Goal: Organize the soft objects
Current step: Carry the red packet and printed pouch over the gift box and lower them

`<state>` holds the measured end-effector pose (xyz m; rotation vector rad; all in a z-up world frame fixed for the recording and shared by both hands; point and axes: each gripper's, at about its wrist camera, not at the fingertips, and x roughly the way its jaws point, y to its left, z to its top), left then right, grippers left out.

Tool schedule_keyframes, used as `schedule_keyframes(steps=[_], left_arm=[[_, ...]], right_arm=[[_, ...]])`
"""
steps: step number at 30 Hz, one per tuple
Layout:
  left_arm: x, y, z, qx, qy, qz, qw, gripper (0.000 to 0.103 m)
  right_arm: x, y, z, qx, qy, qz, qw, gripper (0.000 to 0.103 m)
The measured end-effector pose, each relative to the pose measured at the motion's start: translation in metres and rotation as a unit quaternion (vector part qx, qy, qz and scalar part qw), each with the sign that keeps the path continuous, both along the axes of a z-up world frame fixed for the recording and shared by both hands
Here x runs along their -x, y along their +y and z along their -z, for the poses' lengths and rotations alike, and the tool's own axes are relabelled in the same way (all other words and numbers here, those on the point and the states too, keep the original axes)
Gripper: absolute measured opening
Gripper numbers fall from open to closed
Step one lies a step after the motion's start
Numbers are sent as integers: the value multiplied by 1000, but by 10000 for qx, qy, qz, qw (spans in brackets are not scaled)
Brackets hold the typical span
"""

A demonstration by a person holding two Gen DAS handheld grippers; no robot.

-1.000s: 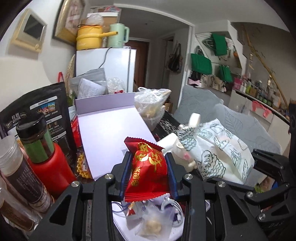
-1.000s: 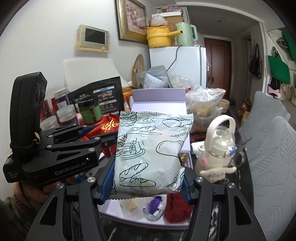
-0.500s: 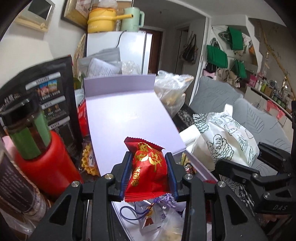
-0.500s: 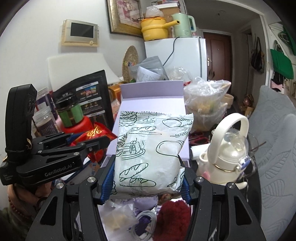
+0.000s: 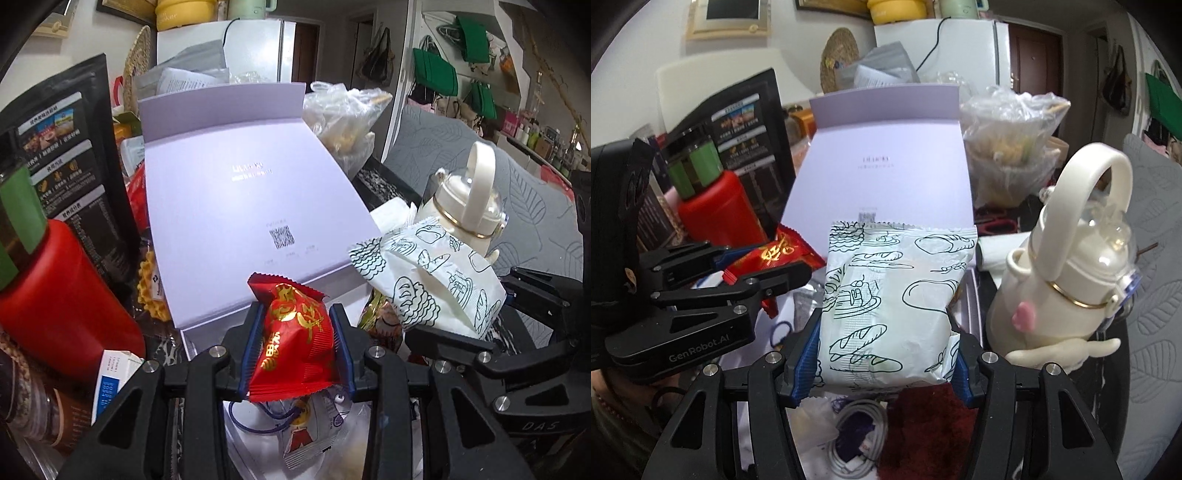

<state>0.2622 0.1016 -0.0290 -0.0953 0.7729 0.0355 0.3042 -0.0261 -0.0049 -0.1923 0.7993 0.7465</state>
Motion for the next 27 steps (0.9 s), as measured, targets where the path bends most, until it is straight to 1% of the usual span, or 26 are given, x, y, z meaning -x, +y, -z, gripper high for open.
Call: schedule_keyframes(steps=[6,14,15,17,19,22,27], left_arm=[[-6,-4,12,-17,193,68,9998,35],[-18,-6,30,-91,488,63,9987,35],[-20,-4,32,-67,534,50,9985,35],[-24,0,36,134,635,56,9979,35],[-27,1,40,178,740,47,9971,35],[-28,-1,42,99,755,-6,9971,36],[-31,-2,44,102,793,-72,9968,36]], right_arm=[[-6,5,17,218,216,-68,9995,59],[-9,9,30,328,427,-155,9984,59],[-9,11,32,364,465,-171,9981,59],[-11,12,37,421,533,-167,9976,59],[-14,14,41,435,624,-175,9970,59],[-16,13,45,405,708,-181,9965,59],[-16,17,46,552,638,-237,9962,59]])
